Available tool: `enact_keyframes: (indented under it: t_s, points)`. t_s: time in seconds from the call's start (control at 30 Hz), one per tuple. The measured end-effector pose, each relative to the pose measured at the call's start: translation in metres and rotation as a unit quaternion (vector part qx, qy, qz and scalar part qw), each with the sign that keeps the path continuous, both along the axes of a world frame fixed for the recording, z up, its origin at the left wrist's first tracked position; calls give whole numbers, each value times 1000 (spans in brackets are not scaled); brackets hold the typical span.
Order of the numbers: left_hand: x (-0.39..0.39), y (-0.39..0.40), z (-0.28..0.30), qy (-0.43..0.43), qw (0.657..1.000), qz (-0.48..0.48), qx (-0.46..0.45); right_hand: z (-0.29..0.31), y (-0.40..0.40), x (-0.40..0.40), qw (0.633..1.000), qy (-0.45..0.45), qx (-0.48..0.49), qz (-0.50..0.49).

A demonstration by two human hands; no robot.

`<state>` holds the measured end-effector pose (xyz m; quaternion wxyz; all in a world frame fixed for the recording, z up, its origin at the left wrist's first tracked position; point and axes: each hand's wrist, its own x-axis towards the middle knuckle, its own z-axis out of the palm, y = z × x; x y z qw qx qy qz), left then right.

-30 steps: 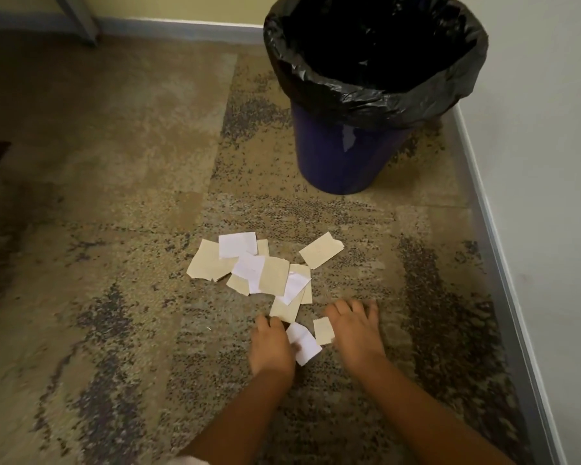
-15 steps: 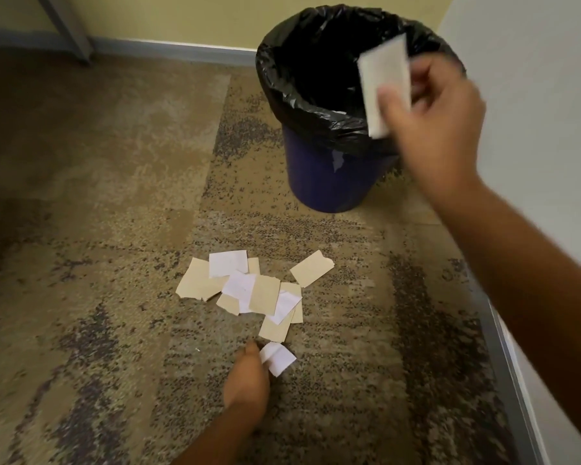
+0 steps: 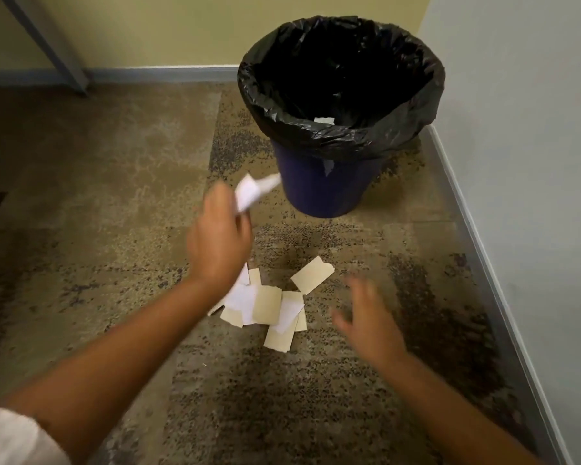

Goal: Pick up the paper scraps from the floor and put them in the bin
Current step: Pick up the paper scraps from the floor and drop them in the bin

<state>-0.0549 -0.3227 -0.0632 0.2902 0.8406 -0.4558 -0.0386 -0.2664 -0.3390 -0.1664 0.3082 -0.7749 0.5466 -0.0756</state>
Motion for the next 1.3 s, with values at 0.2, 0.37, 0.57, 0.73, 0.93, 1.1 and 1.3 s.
enact_keyframes:
  t_s: [0.2, 0.37, 0.57, 0.73, 0.93, 1.1, 1.3]
  points:
    - [5, -89, 97, -68, 987, 11, -145, -72, 48, -44, 948, 242, 164, 124]
    - [-4, -142, 90, 7, 998, -55, -16, -73, 48, -46, 952, 230, 160, 121]
    - [1, -108, 38, 40, 993, -9, -110, -72, 48, -49, 952, 238, 145, 125]
    - [11, -38, -47, 109, 987, 107, 43, -60, 43, -31, 938, 281, 148, 140]
    - [44, 28, -135, 147, 934, 103, 309, -55, 4, 16, 954, 239, 11, 179]
    - [72, 51, -167, 134, 927, 60, 345, -53, -57, 60, 957, 198, 11, 211]
    - [82, 55, -179, 66, 932, 23, 355, -69, -82, 64, 923, 253, -10, 289]
